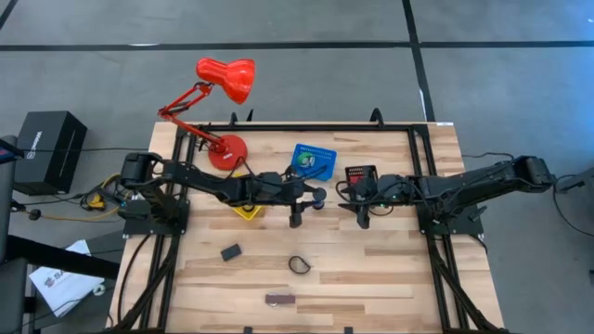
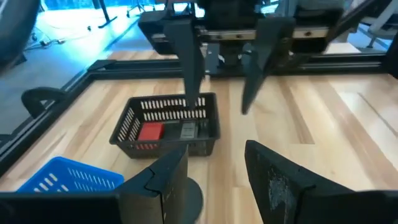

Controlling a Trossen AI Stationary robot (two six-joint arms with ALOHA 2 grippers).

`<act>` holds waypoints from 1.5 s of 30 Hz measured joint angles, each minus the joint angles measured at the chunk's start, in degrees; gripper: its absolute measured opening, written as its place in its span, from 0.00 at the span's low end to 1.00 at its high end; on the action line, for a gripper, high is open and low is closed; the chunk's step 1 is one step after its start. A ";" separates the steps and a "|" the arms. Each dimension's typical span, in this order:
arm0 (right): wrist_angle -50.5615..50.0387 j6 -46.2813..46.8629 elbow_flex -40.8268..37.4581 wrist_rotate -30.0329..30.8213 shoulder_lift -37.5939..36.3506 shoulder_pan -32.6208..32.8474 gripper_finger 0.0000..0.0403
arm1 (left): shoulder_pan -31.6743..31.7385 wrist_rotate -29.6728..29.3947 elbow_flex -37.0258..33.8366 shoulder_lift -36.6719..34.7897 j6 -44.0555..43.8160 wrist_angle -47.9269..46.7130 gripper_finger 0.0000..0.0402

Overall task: Pick & Place Office items
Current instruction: Put the blue hourglass into the yellow bin

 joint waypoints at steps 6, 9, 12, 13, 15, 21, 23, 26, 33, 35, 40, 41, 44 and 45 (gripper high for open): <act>-0.01 -0.02 0.00 0.00 0.00 0.00 0.53 | 1.44 0.01 -0.02 0.10 -0.25 -0.12 0.38; -0.01 -0.09 0.00 0.00 0.00 -0.01 0.53 | 1.66 -0.02 -0.03 0.10 -0.94 0.03 0.38; 0.01 -0.11 0.00 0.00 0.00 -0.02 0.53 | 1.60 0.00 -0.03 0.10 -1.51 0.16 0.38; 0.02 -0.11 0.00 0.00 0.00 -0.02 0.53 | 1.60 0.00 -0.03 0.10 -1.44 0.29 0.38; 0.10 -0.11 0.00 0.00 0.00 -0.02 0.53 | 1.60 0.02 -0.03 0.10 -1.38 0.26 0.38; 0.17 -0.12 0.00 0.00 0.00 -0.04 0.53 | 1.60 2.01 -0.11 1.12 -1.39 0.06 0.41; 0.17 -0.11 0.00 0.00 0.00 -0.04 0.53 | 1.60 2.07 -0.10 1.65 -1.44 0.08 0.44; 0.41 -0.11 0.00 0.00 0.00 -0.04 0.53 | 1.60 2.07 -0.05 2.55 -1.44 0.80 0.51; 1.16 -0.11 0.00 0.00 0.00 -0.04 0.53 | 1.93 0.92 0.38 5.59 -0.27 3.74 0.66; 1.31 -0.11 0.00 0.02 0.00 -0.04 0.53 | 1.93 0.88 0.32 7.14 -0.41 4.66 0.69; 1.40 -0.09 0.00 0.01 0.00 -0.04 0.53 | 2.39 -2.27 0.39 9.50 -0.36 8.03 0.71; 1.24 -0.09 0.00 0.00 0.00 -0.04 0.53 | 2.62 -3.18 0.51 9.48 -0.40 8.23 0.71; 1.26 -0.09 0.00 0.02 0.00 -0.04 0.53 | 3.52 -4.44 0.52 9.06 -3.40 7.93 0.71; 1.24 -0.09 0.00 0.02 0.00 -0.04 0.53 | 3.70 -3.96 0.52 9.06 -4.58 8.37 0.71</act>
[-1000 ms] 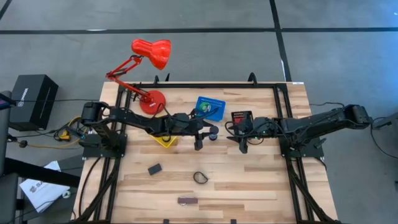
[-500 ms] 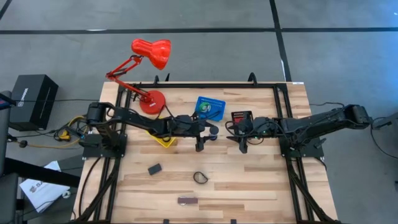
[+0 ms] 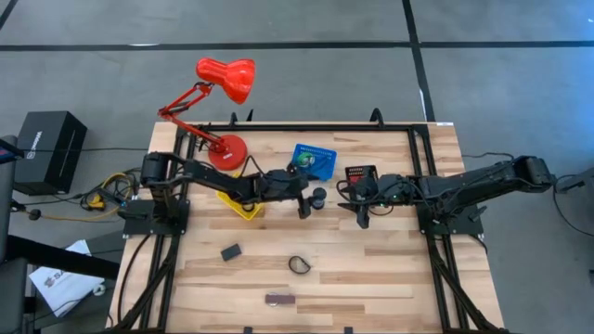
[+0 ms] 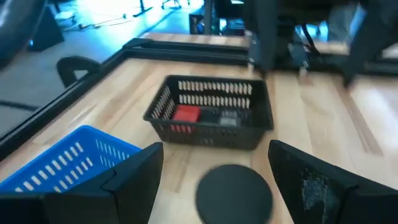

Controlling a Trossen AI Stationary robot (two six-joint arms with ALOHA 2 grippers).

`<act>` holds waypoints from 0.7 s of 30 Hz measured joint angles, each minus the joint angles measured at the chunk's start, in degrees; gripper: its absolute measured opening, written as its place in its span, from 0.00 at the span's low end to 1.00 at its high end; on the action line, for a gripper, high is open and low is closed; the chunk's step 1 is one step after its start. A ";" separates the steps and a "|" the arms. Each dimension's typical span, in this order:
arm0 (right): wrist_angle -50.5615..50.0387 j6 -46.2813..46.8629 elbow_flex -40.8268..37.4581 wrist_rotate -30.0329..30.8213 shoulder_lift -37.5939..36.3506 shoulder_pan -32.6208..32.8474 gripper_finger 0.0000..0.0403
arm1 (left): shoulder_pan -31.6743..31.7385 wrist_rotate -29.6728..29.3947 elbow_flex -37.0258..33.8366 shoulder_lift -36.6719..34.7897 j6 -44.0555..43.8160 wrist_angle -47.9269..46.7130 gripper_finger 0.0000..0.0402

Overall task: Pick & Place Office items
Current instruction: Put the blue hourglass into the yellow bin

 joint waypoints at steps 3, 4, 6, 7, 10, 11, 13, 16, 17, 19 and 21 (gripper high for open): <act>0.01 0.00 0.00 0.00 0.00 0.00 0.53 | 0.12 0.89 0.02 0.07 -1.80 -0.45 0.71; 0.02 0.00 0.00 0.00 0.00 0.00 0.53 | 0.05 1.09 0.02 0.40 -1.81 -0.23 0.71; 0.04 0.02 0.00 0.00 0.00 0.00 0.53 | -0.18 1.28 0.00 0.75 -1.94 -0.76 0.71; 0.06 0.02 0.00 0.00 0.00 0.00 0.53 | -0.23 1.32 0.00 0.81 -2.00 -0.82 0.71; 0.06 0.02 0.00 0.00 0.00 0.00 0.53 | -0.19 1.29 0.00 0.79 -2.04 -0.31 0.71; 0.09 0.02 0.00 0.00 0.00 0.00 0.53 | -0.17 1.26 0.00 0.79 -2.04 -0.41 0.71; 0.11 0.02 0.00 0.00 0.00 0.00 0.53 | -0.16 1.24 0.00 0.79 -2.04 -0.37 0.71; 0.11 0.02 0.00 0.00 0.00 0.00 0.53 | -0.18 1.09 0.00 0.79 -2.04 -0.49 0.71; 0.11 0.02 0.00 0.00 0.00 0.00 0.53 | -0.18 1.09 0.00 0.79 -2.04 -0.45 0.71; 0.11 0.02 0.00 0.00 0.00 0.00 0.53 | -0.18 1.10 0.00 0.79 -2.07 -0.38 0.71; 0.11 0.02 0.00 0.00 0.00 0.00 0.53 | -0.29 1.11 0.00 0.85 -2.04 -0.41 0.71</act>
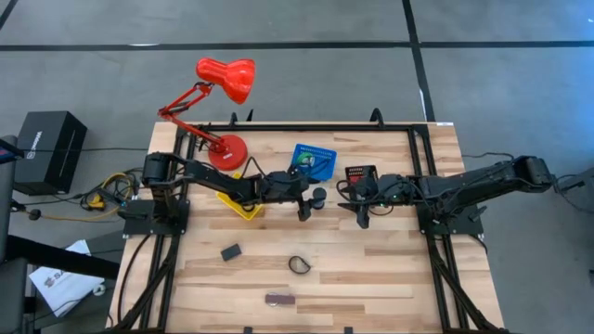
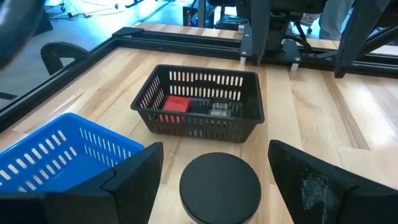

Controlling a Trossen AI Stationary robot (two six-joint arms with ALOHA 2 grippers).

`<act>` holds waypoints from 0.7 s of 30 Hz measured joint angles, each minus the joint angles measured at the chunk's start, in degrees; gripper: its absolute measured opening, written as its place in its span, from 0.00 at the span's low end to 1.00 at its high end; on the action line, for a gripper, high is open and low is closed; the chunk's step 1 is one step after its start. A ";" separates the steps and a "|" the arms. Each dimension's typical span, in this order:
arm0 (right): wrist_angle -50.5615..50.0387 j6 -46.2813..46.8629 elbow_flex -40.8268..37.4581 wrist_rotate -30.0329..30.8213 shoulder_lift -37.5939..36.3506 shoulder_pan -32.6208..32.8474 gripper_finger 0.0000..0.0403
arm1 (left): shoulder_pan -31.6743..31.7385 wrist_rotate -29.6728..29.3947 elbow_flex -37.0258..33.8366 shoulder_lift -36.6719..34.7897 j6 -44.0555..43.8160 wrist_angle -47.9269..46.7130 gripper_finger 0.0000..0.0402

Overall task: Pick & Place Office items
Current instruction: Put the blue hourglass into the yellow bin

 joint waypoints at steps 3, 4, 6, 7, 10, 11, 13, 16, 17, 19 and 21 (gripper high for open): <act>0.05 0.00 0.00 0.00 0.00 0.02 0.53 | 0.00 0.00 -0.06 0.77 -0.02 -0.53 0.71; 0.07 0.00 0.00 0.00 0.00 0.02 0.53 | 0.00 0.00 -0.07 0.81 -0.02 -0.40 0.71; 0.07 0.00 0.00 0.00 0.00 0.02 0.53 | 0.00 0.00 -0.01 0.73 -0.02 0.24 0.71; 0.07 0.00 0.00 0.00 0.00 0.02 0.53 | 0.00 0.00 0.00 0.73 -0.02 0.22 0.71; 0.07 0.00 0.00 0.00 0.00 0.02 0.53 | 0.00 0.00 0.00 0.73 -0.02 0.12 0.71; 0.07 0.00 0.00 0.00 0.00 0.02 0.53 | 0.00 0.00 0.00 0.73 -0.02 0.10 0.71; 0.07 0.00 0.00 0.00 0.00 0.02 0.53 | 0.00 0.04 0.00 1.13 -0.02 0.20 0.71; 0.07 0.00 0.00 0.00 0.00 0.02 0.53 | 0.00 0.05 0.01 1.71 -0.04 0.55 0.71; 0.08 0.00 0.00 0.00 0.00 0.02 0.53 | 0.00 0.13 0.08 2.09 -0.02 0.65 0.71; 0.09 0.01 0.00 0.00 0.00 0.02 0.53 | 0.00 0.18 -0.08 2.49 -0.04 -0.35 0.71; 0.04 0.00 0.00 0.00 0.00 0.02 0.53 | 0.02 0.18 0.22 3.12 -0.04 0.29 0.71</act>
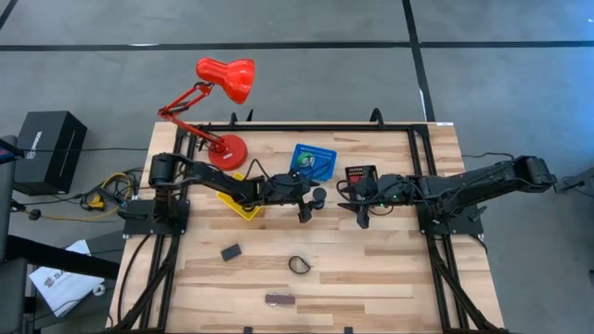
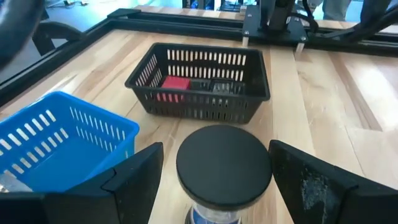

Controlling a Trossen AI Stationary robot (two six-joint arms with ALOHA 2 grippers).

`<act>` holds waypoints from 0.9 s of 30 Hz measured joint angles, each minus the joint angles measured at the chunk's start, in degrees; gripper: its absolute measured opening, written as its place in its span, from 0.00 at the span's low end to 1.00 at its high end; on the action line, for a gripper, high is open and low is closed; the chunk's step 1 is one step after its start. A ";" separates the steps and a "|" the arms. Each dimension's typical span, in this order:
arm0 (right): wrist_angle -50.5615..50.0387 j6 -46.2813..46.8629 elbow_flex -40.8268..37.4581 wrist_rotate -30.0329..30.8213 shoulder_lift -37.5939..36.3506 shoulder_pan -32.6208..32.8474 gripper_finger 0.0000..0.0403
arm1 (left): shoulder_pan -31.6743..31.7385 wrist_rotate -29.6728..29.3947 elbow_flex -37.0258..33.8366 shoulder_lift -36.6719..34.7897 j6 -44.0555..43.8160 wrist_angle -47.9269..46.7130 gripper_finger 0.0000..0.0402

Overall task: Pick & Place Office items
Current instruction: Put the blue hourglass into the yellow bin

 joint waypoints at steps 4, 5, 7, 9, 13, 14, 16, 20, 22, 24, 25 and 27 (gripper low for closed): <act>0.00 0.00 0.00 0.00 0.00 0.00 0.53 | 0.05 -0.02 0.12 0.71 0.00 0.18 0.71; 0.06 0.02 0.00 0.00 0.00 0.00 0.53 | 0.05 -0.05 0.01 0.75 0.00 -0.43 0.71; -0.09 0.00 0.00 0.00 0.00 0.00 0.53 | 0.05 -0.06 0.12 1.15 0.01 0.18 0.71; -0.09 0.00 0.00 0.00 0.00 0.00 0.53 | 0.11 -0.07 0.13 1.23 0.02 0.15 0.71; -0.11 0.00 0.00 0.00 0.00 0.00 0.53 | 0.13 -0.07 0.13 1.25 0.11 0.19 0.70; -0.13 0.00 0.00 0.00 0.00 0.00 0.53 | 0.13 -0.07 0.13 1.25 0.11 0.20 0.70; -0.13 0.00 0.00 0.00 0.00 0.00 0.53 | 0.13 -0.07 0.13 1.25 0.13 0.53 0.68; -0.13 0.00 0.00 0.00 0.00 0.00 0.53 | 0.13 -0.07 0.13 1.25 0.20 0.62 0.63; -0.13 0.00 0.00 0.00 0.00 0.00 0.53 | 0.13 -0.07 0.13 1.25 0.22 0.66 0.61; -0.13 0.00 0.00 0.00 0.00 0.00 0.53 | 0.13 -0.07 0.13 1.25 0.20 0.68 0.59; -0.15 0.00 0.00 0.00 0.00 0.00 0.53 | 0.13 -0.07 0.13 1.25 0.22 0.70 0.58; -0.13 0.00 0.00 0.00 0.00 0.00 0.53 | 0.13 -0.11 0.13 1.25 0.22 0.70 0.56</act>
